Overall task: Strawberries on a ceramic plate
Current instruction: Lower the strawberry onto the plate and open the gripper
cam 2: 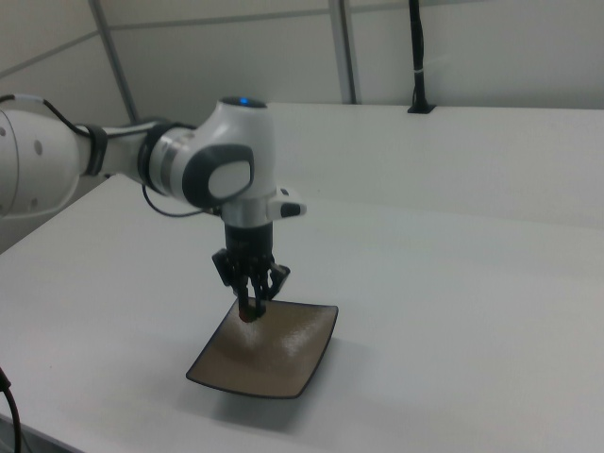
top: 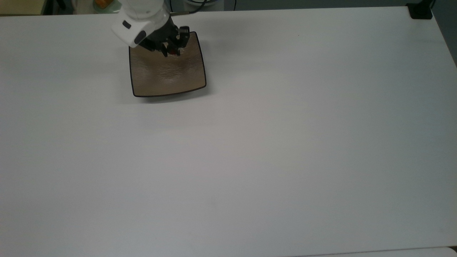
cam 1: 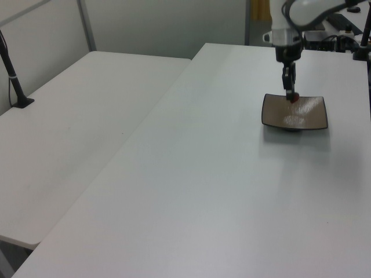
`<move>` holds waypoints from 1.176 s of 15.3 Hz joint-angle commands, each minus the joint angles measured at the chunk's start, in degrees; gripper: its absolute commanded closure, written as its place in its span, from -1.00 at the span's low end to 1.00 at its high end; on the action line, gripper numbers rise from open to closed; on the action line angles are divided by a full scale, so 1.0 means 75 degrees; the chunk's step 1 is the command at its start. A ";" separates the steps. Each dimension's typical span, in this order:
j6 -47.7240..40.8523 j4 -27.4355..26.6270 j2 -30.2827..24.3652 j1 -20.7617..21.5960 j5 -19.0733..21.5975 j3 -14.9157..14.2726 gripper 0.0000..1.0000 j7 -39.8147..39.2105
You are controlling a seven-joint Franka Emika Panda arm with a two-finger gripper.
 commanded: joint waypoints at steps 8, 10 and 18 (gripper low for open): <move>0.1786 -0.1242 -0.0211 -0.0001 -0.0100 -0.0044 -0.67 -0.0703; 0.1763 -0.1207 -0.0269 0.0023 -0.0100 -0.0044 -1.00 -0.0633; -0.0309 0.0981 -0.0679 0.0362 -0.0088 0.0038 -1.00 0.0280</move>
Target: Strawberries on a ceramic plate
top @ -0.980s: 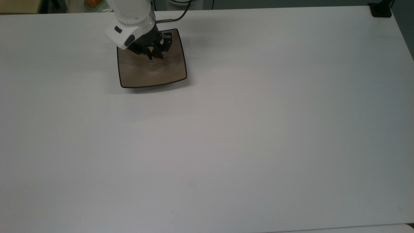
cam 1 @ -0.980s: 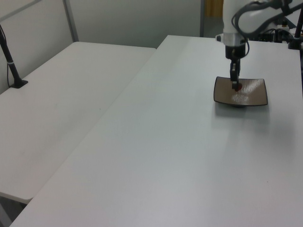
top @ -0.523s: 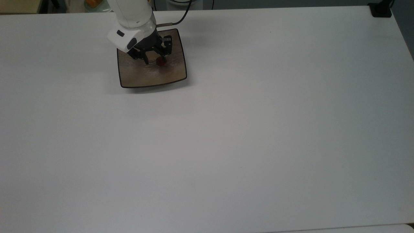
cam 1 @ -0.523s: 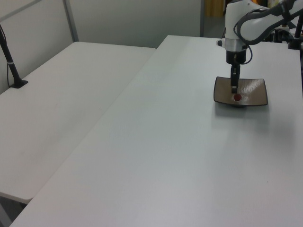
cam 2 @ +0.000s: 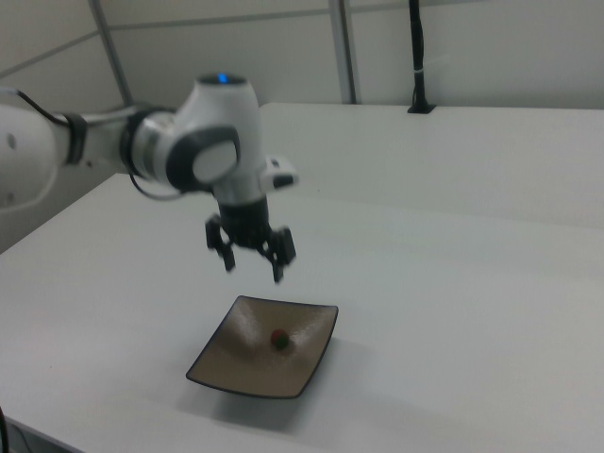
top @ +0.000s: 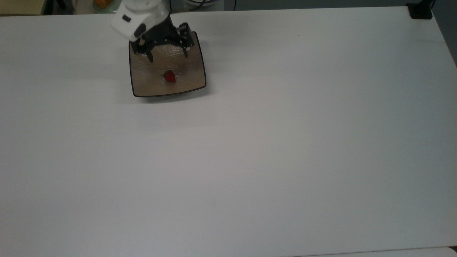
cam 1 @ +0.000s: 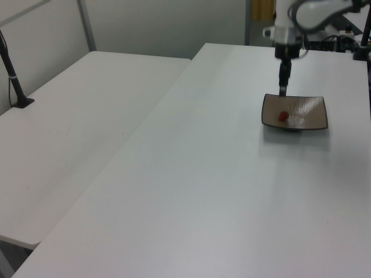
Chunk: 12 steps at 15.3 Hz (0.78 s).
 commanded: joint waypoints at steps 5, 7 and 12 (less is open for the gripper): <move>-0.2016 0.2108 -0.0564 0.0554 -0.0017 0.0319 -1.00 0.1236; -0.2426 0.2601 -0.0564 0.0566 -0.0017 0.0636 -1.00 0.1936; -0.2288 0.2626 -0.0600 0.0648 0.0030 0.0907 -1.00 0.2563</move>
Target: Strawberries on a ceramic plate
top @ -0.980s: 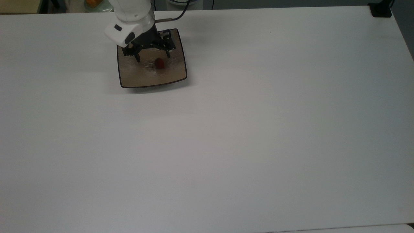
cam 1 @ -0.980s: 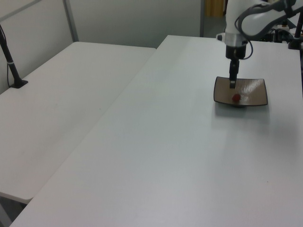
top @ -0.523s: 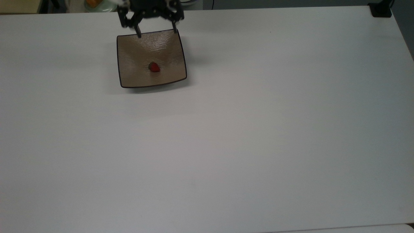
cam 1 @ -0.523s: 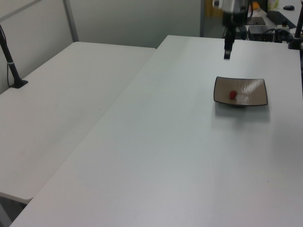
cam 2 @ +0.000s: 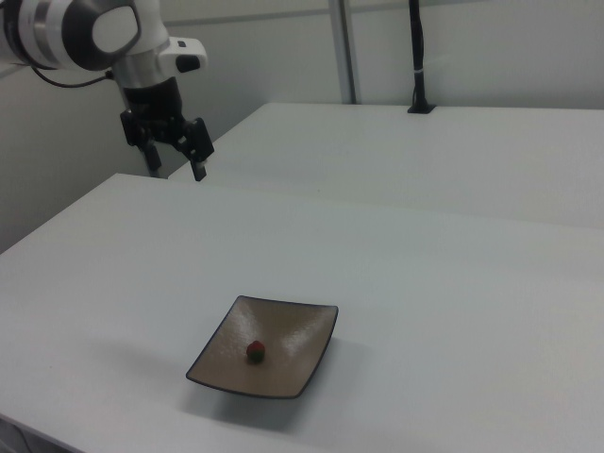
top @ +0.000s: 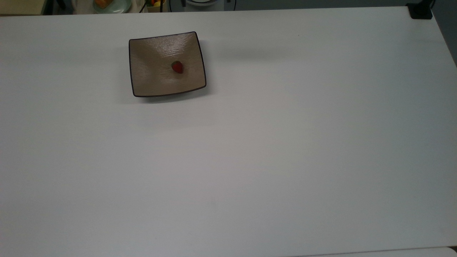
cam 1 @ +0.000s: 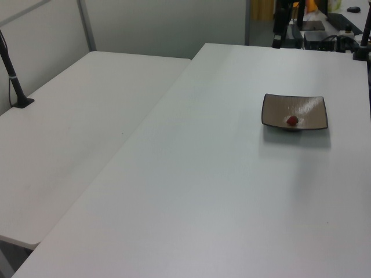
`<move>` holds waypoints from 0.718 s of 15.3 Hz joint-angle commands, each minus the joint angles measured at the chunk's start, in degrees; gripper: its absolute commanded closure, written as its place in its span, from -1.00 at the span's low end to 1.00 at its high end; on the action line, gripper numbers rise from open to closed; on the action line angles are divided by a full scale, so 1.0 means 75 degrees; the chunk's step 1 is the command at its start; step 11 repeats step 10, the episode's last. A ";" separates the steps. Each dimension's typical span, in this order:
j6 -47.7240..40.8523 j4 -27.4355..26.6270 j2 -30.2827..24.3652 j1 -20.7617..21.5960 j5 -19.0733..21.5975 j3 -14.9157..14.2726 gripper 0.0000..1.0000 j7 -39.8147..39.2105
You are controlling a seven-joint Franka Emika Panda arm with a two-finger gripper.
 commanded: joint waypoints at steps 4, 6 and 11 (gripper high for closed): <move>0.0776 -0.0192 0.0184 0.0071 0.0015 -0.0010 -1.00 -0.0628; 0.0800 -0.0182 0.0371 0.0071 0.0003 -0.0068 -1.00 -0.0876; 0.0835 -0.0111 0.0395 0.0071 -0.0056 -0.0068 -1.00 -0.0865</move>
